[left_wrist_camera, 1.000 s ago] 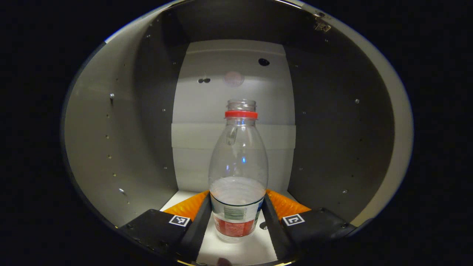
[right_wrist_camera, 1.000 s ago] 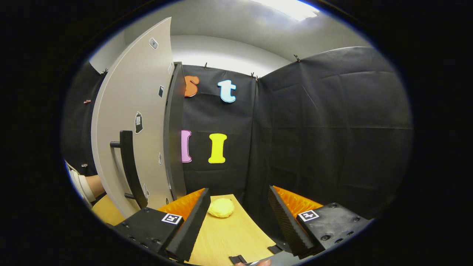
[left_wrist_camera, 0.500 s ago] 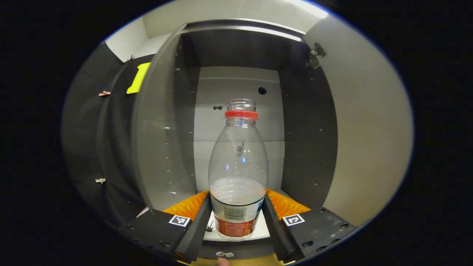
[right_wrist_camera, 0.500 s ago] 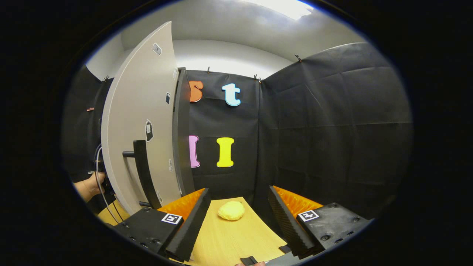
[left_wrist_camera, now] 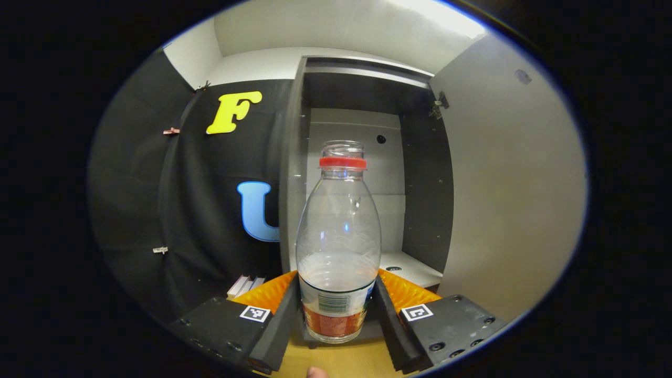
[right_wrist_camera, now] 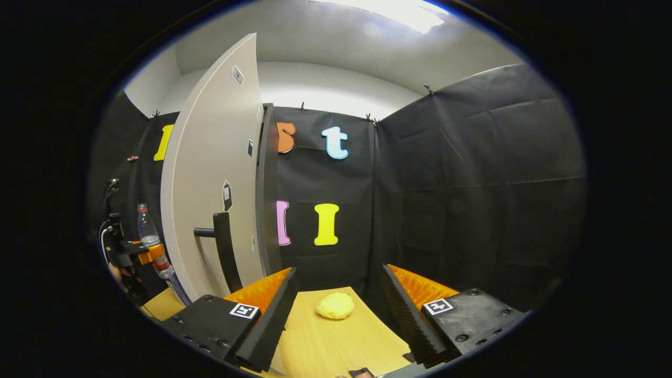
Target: Open the cabinet door with the right hand, grasp the bottle in the cabinet with the left hand and place it on the coaster, then close the cabinet door with the right hand.
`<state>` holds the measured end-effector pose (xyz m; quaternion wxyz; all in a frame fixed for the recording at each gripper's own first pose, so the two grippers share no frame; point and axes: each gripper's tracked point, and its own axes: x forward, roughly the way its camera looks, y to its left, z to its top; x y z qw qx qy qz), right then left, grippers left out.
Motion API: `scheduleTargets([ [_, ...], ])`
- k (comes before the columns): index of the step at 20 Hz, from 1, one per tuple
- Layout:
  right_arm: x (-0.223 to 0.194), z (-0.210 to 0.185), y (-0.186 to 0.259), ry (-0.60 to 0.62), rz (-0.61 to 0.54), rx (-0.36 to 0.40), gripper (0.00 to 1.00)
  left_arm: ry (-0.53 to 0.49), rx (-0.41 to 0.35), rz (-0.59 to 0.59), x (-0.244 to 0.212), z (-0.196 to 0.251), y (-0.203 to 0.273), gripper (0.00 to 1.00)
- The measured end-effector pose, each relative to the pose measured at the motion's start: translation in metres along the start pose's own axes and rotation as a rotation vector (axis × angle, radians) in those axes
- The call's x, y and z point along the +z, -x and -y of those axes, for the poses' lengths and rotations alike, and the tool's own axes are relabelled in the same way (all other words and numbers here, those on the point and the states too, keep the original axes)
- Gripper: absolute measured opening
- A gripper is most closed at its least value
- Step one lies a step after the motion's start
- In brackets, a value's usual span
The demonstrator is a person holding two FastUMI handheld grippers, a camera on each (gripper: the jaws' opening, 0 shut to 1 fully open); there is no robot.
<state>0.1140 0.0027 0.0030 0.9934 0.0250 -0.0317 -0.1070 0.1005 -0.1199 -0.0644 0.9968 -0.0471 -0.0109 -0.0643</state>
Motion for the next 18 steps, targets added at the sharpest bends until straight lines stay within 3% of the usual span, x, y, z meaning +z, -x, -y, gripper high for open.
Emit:
scheduleTargets([
  [9,0.005,0.003,-0.001,-0.003,0.025,-0.042,0.98,-0.02,-0.06,-0.007,-0.089,-0.033,0.08,0.76],
  [18,0.008,0.009,0.002,0.008,0.036,-0.095,0.98,-0.021,-0.107,-0.023,-0.191,-0.05,0.112,0.76],
])
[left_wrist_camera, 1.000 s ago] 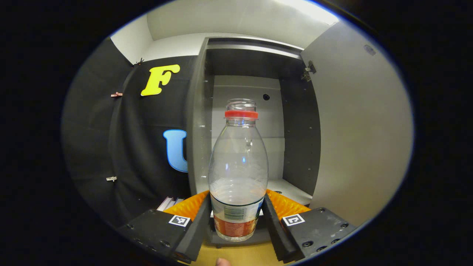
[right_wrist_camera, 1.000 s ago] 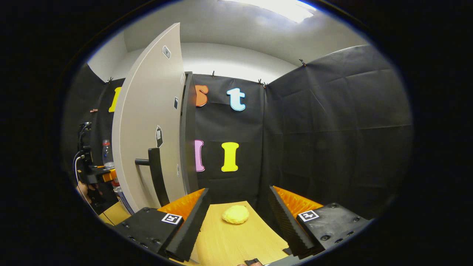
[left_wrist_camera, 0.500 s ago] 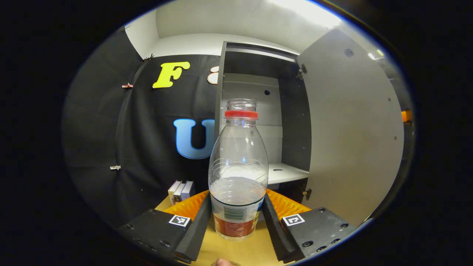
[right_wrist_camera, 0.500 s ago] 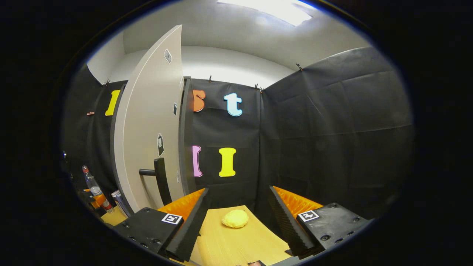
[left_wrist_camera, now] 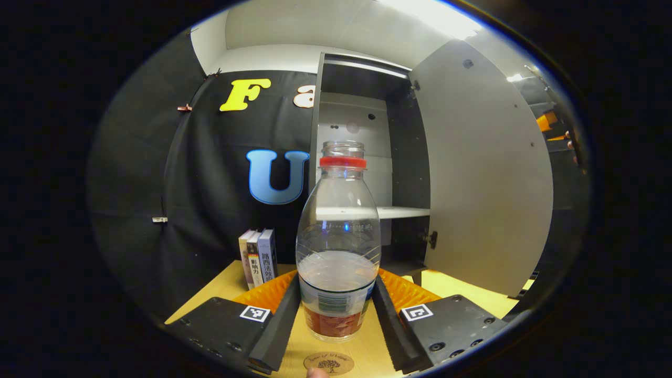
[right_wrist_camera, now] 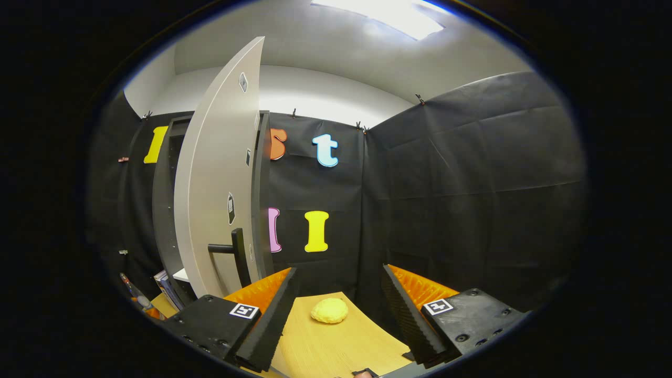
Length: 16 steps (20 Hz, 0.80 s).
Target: Open the cabinet door with the right hand, grasp the bottle in the cabinet with the left hand and place it on the coaster, then close the cabinet door with the right hand.
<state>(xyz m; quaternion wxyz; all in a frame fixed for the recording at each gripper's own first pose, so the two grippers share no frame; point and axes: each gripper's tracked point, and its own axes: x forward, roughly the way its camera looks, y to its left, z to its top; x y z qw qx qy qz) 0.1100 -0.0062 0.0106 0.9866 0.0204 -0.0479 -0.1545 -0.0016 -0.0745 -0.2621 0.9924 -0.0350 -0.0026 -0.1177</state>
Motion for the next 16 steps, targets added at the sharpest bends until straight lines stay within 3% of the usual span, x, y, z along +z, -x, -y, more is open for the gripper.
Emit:
scheduleTargets([
  [5,0.002,0.006,0.002,0.004,0.004,-0.04,0.98,0.038,-0.034,-0.06,-0.064,-0.006,0.003,0.76],
  [10,-0.002,0.01,0.009,0.002,-0.03,-0.072,0.98,0.014,-0.085,-0.106,-0.114,-0.004,0.003,0.77],
  [16,-0.003,0.014,0.012,0.022,-0.039,-0.098,0.98,0.004,-0.119,-0.125,-0.146,-0.004,-0.003,0.77],
])
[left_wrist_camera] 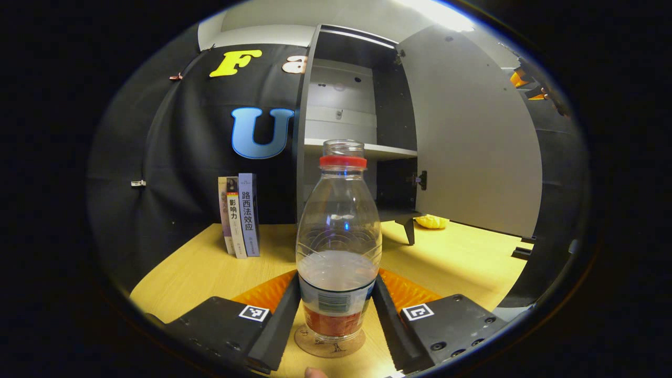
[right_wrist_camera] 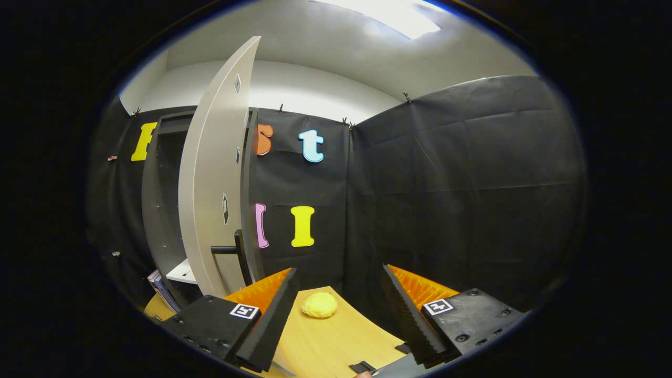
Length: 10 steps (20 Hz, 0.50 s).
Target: Open the cabinet door with the right hand, grasp the bottle in the cabinet with the left hand and place it on the coaster, then close the cabinet door with the right hand.
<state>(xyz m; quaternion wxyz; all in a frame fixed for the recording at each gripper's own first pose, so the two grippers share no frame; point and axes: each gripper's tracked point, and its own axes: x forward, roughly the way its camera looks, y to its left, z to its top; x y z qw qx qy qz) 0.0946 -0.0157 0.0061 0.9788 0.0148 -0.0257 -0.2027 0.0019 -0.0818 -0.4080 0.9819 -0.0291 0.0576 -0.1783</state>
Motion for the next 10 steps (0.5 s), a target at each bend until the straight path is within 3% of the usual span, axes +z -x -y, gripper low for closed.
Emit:
scheduleTargets([
  [10,-0.001,0.003,0.003,0.028,-0.008,-0.004,0.98,0.027,-0.015,-0.02,-0.02,-0.009,-0.006,0.8],
])
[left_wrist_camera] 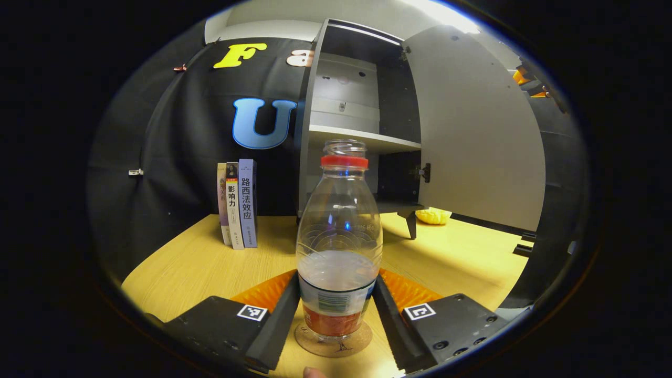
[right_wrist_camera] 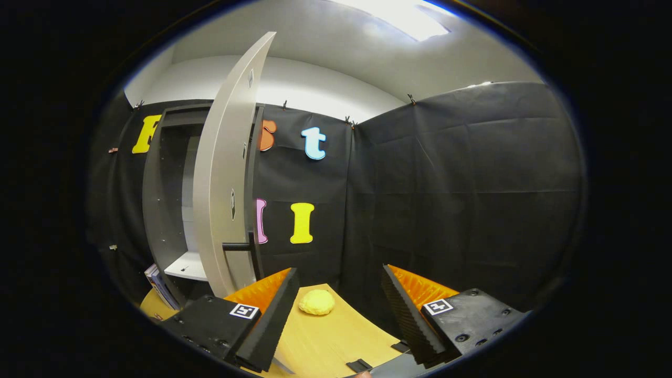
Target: Open the cabinet door with the right hand, grasp the bottle in the cabinet with the left hand and place it on the coaster, then close the cabinet door with the right hand.
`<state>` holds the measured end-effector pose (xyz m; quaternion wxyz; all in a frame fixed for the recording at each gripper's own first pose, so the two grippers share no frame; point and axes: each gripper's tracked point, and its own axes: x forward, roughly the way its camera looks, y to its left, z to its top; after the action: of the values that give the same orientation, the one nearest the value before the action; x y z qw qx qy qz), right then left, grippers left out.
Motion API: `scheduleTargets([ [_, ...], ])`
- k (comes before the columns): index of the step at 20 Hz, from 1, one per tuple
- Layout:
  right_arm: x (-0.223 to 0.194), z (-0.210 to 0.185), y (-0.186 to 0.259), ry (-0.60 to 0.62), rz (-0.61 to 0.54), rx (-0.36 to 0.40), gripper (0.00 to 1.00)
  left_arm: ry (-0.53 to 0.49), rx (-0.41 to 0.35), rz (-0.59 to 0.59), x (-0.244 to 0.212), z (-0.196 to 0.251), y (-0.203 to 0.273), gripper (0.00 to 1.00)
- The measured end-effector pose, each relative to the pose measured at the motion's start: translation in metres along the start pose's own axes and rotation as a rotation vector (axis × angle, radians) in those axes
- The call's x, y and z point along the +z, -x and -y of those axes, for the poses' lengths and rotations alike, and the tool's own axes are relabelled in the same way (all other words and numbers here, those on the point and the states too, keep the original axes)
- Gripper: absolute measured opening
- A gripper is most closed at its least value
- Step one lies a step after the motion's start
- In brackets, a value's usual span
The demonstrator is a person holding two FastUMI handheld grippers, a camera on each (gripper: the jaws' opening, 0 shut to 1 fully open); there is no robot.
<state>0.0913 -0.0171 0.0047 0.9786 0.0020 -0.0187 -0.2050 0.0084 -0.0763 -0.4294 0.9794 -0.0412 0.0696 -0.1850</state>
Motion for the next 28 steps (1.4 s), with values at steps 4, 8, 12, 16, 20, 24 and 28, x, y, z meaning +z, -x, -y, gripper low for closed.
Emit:
scheduleTargets([
  [4,0.001,-0.001,0.0,-0.002,0.0,0.002,0.98,-0.011,-0.017,-0.009,-0.002,0.003,0.002,0.83],
  [8,0.0,0.0,0.0,-0.005,-0.001,0.002,0.98,-0.016,-0.009,-0.016,0.004,0.004,0.007,0.94],
  [12,-0.001,-0.003,0.0,-0.012,-0.005,0.018,0.98,-0.02,0.0,-0.03,0.025,0.008,0.011,0.95],
  [16,0.0,-0.008,0.0,-0.017,0.002,0.054,0.98,0.048,0.001,-0.03,0.074,0.018,0.021,0.95],
  [20,0.002,-0.017,-0.006,-0.036,0.013,0.085,0.97,0.034,0.041,0.045,0.141,0.018,0.028,0.94],
  [24,0.005,-0.019,-0.01,-0.03,0.029,0.107,0.97,-0.011,0.075,0.093,0.2,0.02,0.039,0.94],
  [28,0.001,-0.019,-0.009,-0.013,0.002,0.122,0.98,0.037,0.114,0.074,0.251,0.03,0.054,0.94],
])
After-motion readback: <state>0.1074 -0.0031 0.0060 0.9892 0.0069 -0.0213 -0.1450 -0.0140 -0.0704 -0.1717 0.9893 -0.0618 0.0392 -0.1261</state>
